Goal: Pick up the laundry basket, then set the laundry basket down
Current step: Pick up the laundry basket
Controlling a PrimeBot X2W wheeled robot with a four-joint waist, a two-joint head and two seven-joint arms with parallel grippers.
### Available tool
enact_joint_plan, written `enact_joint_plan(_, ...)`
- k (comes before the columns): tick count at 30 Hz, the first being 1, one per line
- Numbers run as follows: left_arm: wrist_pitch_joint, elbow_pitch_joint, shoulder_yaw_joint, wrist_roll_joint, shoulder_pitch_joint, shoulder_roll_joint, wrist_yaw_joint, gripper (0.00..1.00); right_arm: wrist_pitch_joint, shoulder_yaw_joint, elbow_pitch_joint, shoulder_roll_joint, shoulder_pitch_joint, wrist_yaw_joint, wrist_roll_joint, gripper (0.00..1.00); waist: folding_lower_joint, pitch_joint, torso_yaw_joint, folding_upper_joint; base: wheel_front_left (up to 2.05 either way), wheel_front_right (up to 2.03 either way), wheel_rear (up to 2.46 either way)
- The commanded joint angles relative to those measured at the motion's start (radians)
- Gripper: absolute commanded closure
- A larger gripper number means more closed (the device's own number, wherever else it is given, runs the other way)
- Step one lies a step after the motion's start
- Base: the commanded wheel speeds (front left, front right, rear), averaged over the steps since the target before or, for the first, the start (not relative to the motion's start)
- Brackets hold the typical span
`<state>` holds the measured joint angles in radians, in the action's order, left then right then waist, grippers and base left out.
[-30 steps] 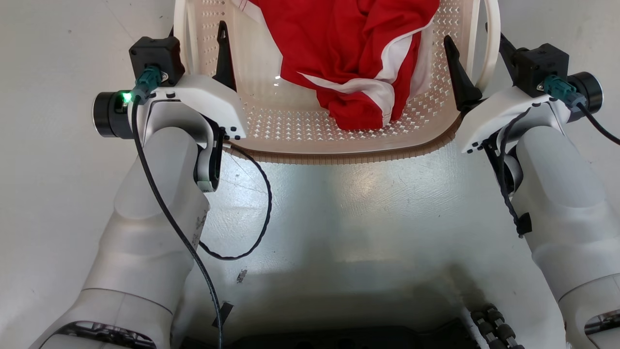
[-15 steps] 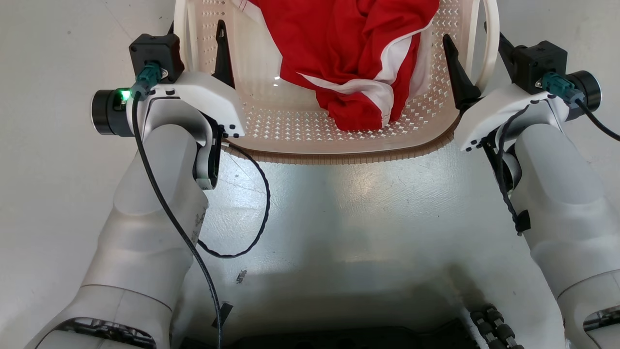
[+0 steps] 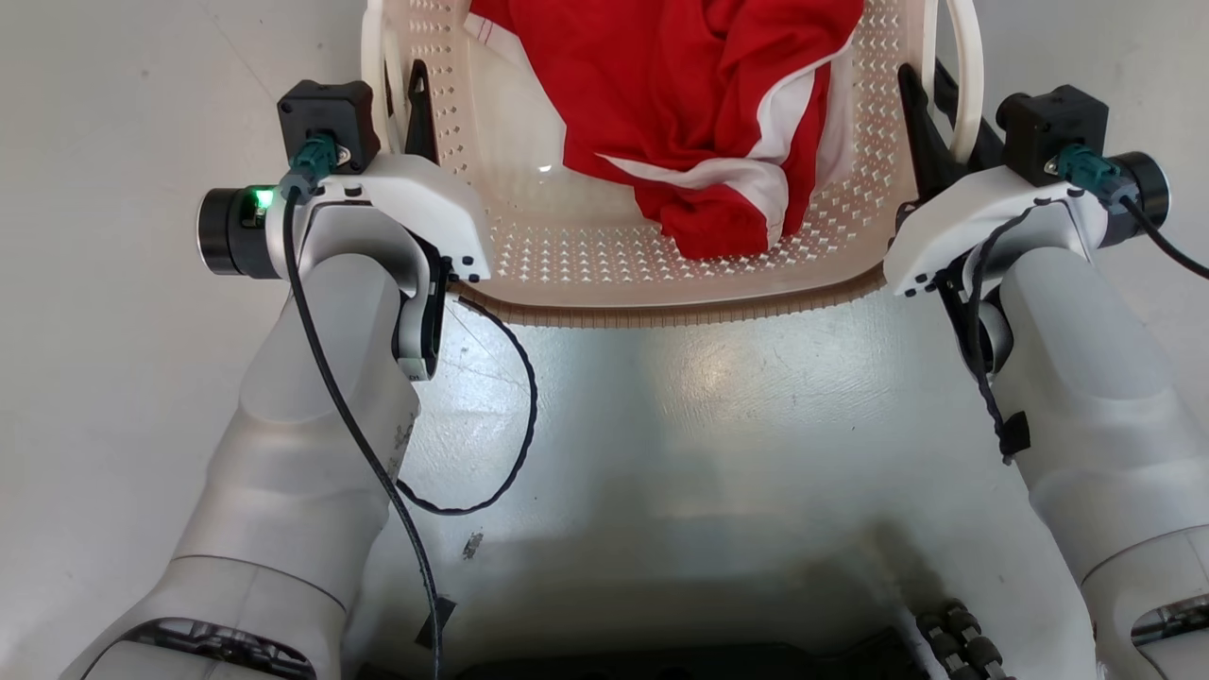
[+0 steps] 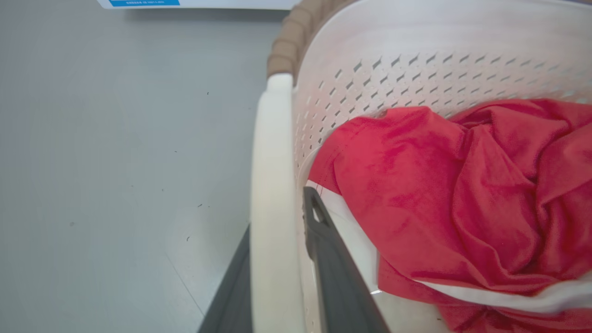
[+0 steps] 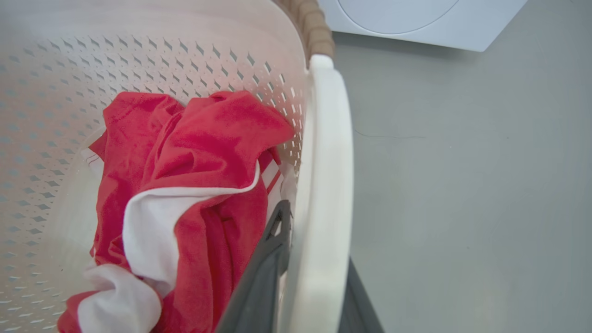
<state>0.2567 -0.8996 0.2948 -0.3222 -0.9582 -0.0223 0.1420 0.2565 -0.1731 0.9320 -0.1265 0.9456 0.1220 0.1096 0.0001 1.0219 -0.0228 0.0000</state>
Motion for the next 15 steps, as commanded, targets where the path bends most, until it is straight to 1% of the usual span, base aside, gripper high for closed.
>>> enact_joint_plan(1, 0.005, 0.013, -0.005, 0.004, 0.011, -0.028, 0.006, 1.0, 0.005, -0.027, -0.002, 0.009, -0.049, 0.009, -0.015, 1.0, 0.0, -0.007, 0.0, 0.0, 0.0, 0.0, 0.0)
enact_joint_plan(7, 0.005, -0.007, 0.009, 0.006, 0.028, -0.028, 0.015, 1.0, 0.005, -0.034, 0.049, 0.027, -0.06, 0.009, -0.023, 1.0, 0.0, -0.044, -0.007, 0.0, 0.0, 0.0, 0.0)
enact_joint_plan(15, 0.005, -0.052, 0.018, -0.006, 0.056, -0.028, 0.015, 1.0, 0.005, -0.085, 0.133, 0.064, -0.083, 0.009, -0.01, 1.0, 0.0, -0.121, -0.032, 0.0, 0.0, 0.0, 0.0)
